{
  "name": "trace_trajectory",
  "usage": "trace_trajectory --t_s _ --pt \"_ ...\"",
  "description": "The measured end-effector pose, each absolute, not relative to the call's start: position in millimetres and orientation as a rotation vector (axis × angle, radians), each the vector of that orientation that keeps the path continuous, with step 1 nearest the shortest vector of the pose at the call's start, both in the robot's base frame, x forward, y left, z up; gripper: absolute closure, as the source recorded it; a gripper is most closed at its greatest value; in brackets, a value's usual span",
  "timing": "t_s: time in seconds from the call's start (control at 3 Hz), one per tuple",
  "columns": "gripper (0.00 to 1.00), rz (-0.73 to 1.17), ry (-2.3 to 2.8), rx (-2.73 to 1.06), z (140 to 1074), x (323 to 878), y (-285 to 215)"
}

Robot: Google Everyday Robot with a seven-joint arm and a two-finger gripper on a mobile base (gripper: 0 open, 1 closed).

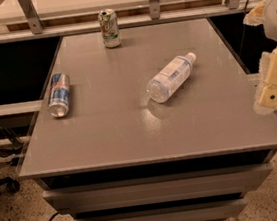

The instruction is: Move blue plastic bottle near redbull can

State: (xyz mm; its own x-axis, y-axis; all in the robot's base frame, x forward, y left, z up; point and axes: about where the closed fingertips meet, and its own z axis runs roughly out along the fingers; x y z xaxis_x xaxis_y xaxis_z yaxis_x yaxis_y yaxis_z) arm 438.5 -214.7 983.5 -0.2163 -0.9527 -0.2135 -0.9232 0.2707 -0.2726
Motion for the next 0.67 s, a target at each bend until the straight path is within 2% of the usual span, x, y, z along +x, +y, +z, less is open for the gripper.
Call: trace_trajectory --t_s 0.67 --pt "0.00 -0.118 2.250 -1.687 975.5 444.1 -208.1"
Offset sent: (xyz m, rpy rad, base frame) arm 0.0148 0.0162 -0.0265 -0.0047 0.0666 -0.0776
